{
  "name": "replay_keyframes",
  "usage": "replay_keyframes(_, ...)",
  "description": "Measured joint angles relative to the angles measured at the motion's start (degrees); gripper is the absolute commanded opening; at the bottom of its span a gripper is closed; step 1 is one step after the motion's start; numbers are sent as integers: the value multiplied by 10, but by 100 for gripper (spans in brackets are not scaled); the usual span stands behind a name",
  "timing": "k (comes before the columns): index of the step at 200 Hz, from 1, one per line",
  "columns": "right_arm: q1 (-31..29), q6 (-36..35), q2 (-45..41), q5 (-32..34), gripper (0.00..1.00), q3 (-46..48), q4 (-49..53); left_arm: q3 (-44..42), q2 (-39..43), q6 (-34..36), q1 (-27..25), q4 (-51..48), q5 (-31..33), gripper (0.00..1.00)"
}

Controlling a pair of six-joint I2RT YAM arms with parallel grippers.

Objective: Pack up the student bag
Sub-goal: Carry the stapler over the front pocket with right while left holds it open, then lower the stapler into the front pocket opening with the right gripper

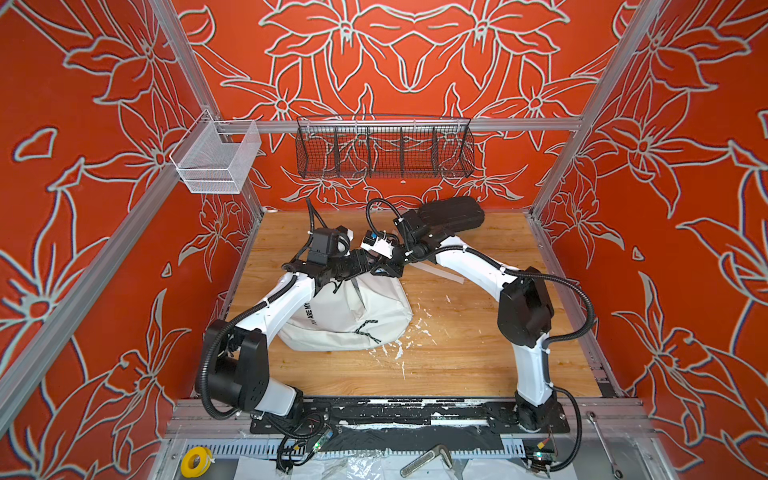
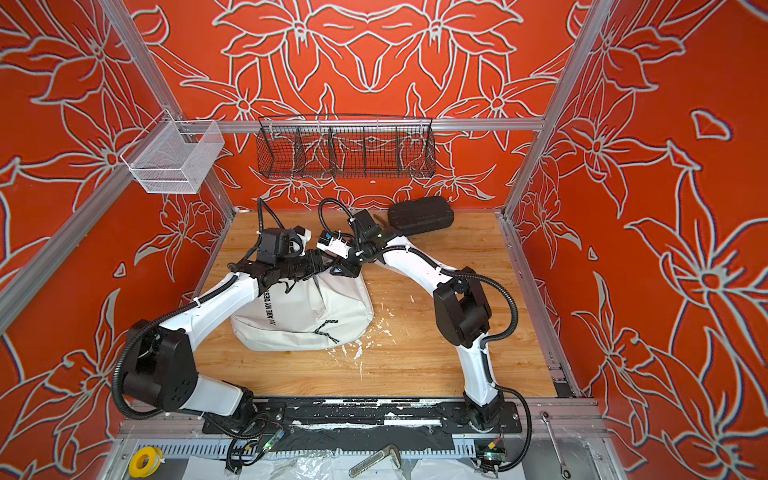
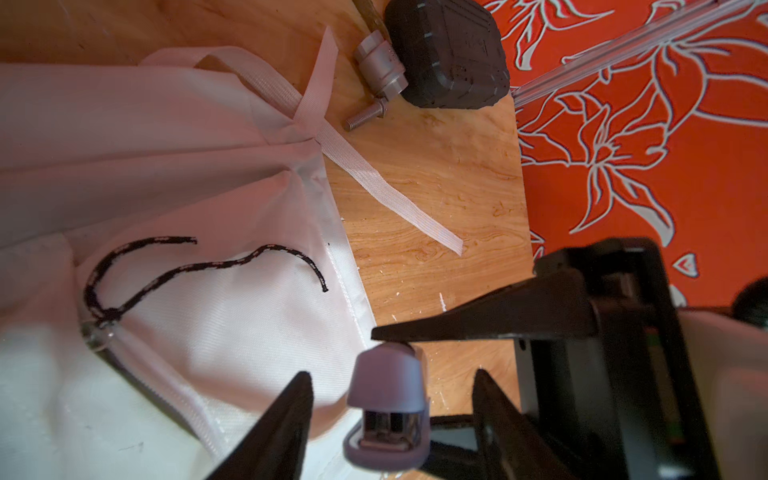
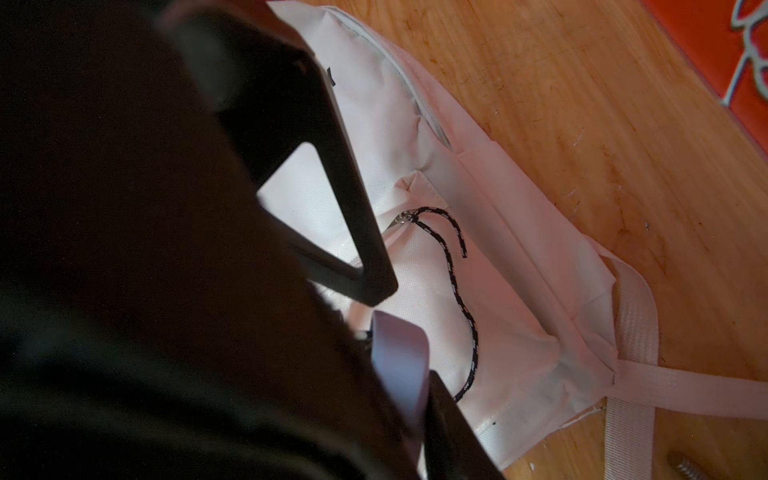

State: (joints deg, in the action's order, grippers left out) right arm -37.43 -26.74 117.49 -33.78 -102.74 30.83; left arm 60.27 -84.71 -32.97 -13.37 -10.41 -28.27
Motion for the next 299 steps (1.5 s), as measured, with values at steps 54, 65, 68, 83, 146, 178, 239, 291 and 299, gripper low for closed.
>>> replay_keyframes(54, -2, 24, -3, 3, 38, 4, -26, 3, -7, -17, 2, 15, -5, 37)
replay_keyframes(65, -2, 32, -3, 3, 38, 4, -32, 3, -7, -19, 4, 19, -5, 35)
replay_keyframes(68, -2, 33, -3, 3, 38, 4, -33, 3, -7, -19, 4, 20, -5, 34)
replay_keyframes(83, -2, 39, -4, 3, 40, 4, -40, 3, -8, -21, 6, 22, -6, 29)
replay_keyframes(146, -2, 47, -7, -6, 67, 13, -59, 4, -8, -26, 14, 23, -27, 16)
replay_keyframes(178, -1, 60, -29, -16, 73, 57, -89, 3, -7, -24, 30, 21, -42, 11)
replay_keyframes(239, -1, 84, -74, -19, 74, 110, -97, -41, 56, 1, 82, -2, -48, 10)
replay_keyframes(291, -26, 148, -79, 102, 63, 121, -87, -75, 131, 33, 145, -50, -29, 11)
replay_keyframes(299, -39, 163, -75, 122, 60, 119, -85, -80, 137, 35, 153, -59, -24, 11)
